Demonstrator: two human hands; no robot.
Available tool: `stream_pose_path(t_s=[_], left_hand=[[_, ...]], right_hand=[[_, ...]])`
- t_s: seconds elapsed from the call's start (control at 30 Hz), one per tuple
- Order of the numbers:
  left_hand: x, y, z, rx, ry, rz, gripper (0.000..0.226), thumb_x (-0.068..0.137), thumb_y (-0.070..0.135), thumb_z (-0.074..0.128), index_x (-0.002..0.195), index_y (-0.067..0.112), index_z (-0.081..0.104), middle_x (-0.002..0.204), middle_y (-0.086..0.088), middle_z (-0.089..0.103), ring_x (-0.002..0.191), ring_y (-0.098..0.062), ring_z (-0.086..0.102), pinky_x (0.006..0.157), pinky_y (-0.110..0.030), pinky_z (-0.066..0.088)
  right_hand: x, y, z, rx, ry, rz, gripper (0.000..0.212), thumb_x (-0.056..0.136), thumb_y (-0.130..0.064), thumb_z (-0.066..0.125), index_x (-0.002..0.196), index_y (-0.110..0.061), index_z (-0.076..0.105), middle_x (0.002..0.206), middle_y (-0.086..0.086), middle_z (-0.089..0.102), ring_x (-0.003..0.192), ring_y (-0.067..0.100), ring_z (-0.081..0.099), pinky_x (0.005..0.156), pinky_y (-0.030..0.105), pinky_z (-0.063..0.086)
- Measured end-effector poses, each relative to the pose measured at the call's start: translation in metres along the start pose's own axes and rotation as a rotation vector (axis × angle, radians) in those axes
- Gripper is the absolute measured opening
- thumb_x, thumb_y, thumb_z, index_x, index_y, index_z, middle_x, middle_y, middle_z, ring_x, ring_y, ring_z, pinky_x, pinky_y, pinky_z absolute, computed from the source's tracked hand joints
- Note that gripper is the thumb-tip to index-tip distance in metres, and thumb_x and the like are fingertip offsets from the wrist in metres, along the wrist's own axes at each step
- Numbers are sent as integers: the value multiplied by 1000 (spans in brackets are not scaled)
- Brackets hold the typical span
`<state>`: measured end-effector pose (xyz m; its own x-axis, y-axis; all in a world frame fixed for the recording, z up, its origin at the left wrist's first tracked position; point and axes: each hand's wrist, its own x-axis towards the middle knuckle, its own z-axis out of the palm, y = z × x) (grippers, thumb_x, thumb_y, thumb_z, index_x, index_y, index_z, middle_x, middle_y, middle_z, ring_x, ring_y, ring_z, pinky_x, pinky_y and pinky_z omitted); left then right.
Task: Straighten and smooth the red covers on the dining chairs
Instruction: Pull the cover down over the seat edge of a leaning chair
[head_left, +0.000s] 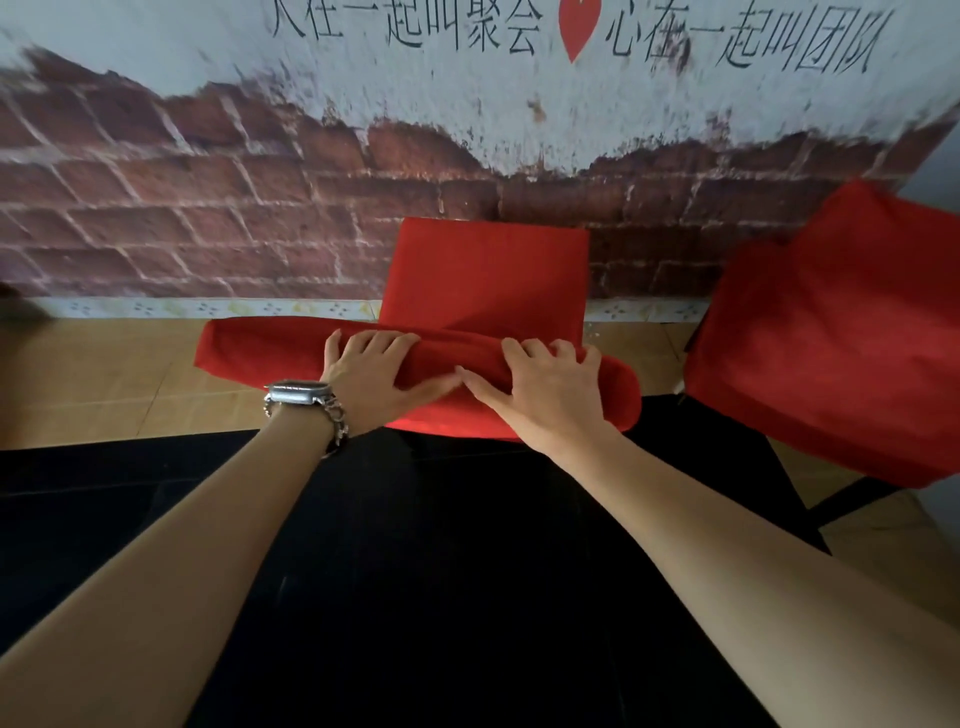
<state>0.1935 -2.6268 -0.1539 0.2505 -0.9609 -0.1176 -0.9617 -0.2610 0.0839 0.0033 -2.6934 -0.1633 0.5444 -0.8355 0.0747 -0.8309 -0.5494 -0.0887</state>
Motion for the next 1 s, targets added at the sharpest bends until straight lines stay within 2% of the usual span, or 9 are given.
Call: stream_pose_path(t_s=[0.07, 0.1, 0.17, 0.3, 0.5, 0.6, 0.7, 0.77, 1.0], left_hand=[[8, -1, 4, 49, 68, 57, 64, 92, 57, 29, 149, 27, 24, 150, 3, 34, 138, -26, 27, 114, -53, 7], [12, 1, 6, 3, 128, 34, 51, 99, 42, 31, 147, 27, 30, 146, 3, 39, 136, -25, 30, 114, -51, 8], [22, 7, 8, -184, 268, -90, 42, 102, 36, 26, 131, 25, 53, 132, 6, 55, 129, -22, 39, 112, -42, 7], [48, 15, 14, -205, 466, -154, 41, 101, 30, 30, 101, 19, 69, 106, 5, 68, 113, -22, 52, 107, -37, 16], [89, 20, 3, -209, 570, -183, 44, 91, 28, 28, 78, 14, 68, 86, -2, 70, 94, -28, 60, 100, -41, 26], [109, 21, -2, -178, 607, -193, 48, 89, 30, 23, 74, 12, 65, 80, -6, 68, 86, -32, 60, 97, -43, 30], [126, 23, -6, -162, 601, -199, 51, 87, 31, 20, 74, 11, 64, 80, -7, 67, 83, -32, 59, 96, -44, 32], [137, 24, -10, -160, 608, -197, 52, 86, 32, 19, 73, 10, 64, 80, -7, 68, 84, -32, 59, 96, -43, 31], [176, 23, -19, -173, 633, -175, 53, 86, 31, 18, 71, 9, 64, 76, -8, 66, 81, -32, 59, 97, -42, 31]], right_hand=[[8, 1, 0, -20, 48, -1, 77, 86, -76, 18, 121, -19, 56, 113, 5, 66, 109, 34, 56, 98, 53, 32], [11, 2, -1, -22, 65, 4, 76, 87, -75, 18, 118, -19, 59, 109, 5, 67, 106, 33, 58, 97, 52, 33], [19, 4, -3, -24, 85, 20, 76, 88, -72, 14, 112, -18, 62, 103, 4, 69, 101, 32, 60, 95, 51, 35], [39, 7, -5, -17, 180, 31, 68, 95, -60, 18, 98, -16, 70, 88, 5, 72, 88, 30, 64, 90, 47, 39], [79, 16, -6, 18, 317, 69, 57, 100, -40, 28, 77, -11, 72, 66, 6, 69, 66, 25, 65, 82, 42, 48], [100, 22, -4, 65, 404, 65, 54, 99, -29, 30, 65, -10, 67, 59, 6, 66, 57, 23, 61, 81, 41, 49], [117, 28, -5, 71, 474, 65, 48, 95, -23, 35, 56, -11, 61, 50, 5, 59, 48, 22, 53, 65, 38, 48], [129, 31, -6, 63, 480, 73, 46, 93, -23, 37, 55, -11, 60, 48, 5, 57, 47, 22, 51, 61, 38, 47], [168, 42, -9, 74, 437, 85, 45, 93, -25, 35, 58, -10, 60, 51, 5, 58, 50, 22, 51, 65, 38, 46]])
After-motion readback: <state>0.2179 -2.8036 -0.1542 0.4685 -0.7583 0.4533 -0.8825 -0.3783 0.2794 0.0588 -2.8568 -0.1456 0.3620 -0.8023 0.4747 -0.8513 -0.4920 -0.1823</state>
